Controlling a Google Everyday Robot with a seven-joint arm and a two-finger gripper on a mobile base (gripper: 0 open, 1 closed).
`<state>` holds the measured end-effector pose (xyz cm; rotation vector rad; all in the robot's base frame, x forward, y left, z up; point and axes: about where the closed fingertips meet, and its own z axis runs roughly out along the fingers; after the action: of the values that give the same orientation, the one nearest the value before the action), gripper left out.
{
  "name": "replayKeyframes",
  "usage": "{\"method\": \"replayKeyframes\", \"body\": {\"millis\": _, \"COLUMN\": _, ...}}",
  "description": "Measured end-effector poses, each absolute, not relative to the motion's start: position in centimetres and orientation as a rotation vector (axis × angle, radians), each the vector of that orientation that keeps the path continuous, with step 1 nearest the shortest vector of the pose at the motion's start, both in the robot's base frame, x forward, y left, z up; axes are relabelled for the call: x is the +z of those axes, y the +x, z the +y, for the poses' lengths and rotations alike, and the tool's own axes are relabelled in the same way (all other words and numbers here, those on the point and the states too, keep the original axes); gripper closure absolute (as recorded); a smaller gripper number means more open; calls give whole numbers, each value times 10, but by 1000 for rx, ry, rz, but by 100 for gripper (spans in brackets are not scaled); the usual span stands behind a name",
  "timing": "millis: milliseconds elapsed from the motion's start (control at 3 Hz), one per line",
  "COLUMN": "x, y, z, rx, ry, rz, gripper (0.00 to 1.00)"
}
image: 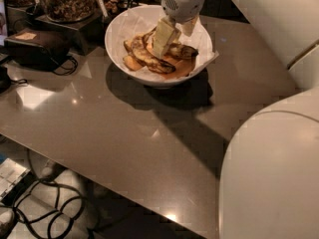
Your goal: Pick banana from white bowl
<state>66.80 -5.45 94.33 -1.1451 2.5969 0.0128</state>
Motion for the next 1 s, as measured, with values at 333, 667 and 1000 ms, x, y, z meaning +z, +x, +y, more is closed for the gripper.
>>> {"method": "replayKeyframes", "body": {"millis": 333, "x": 940, "y": 670, "z": -57, "rx": 12, "ry": -1139, "rz": 2607, "gripper": 42}}
{"method": "replayKeyframes", "body": {"millis": 667, "x": 939, "y": 674, "z": -63, "rx": 6, "ry": -1125, "rz": 2614, "gripper": 51}}
{"method": "replayKeyframes", "body": {"millis": 1000, "x": 938, "y": 677, "z": -65, "rx": 5, "ry": -1123, "rz": 2619, "gripper": 46}}
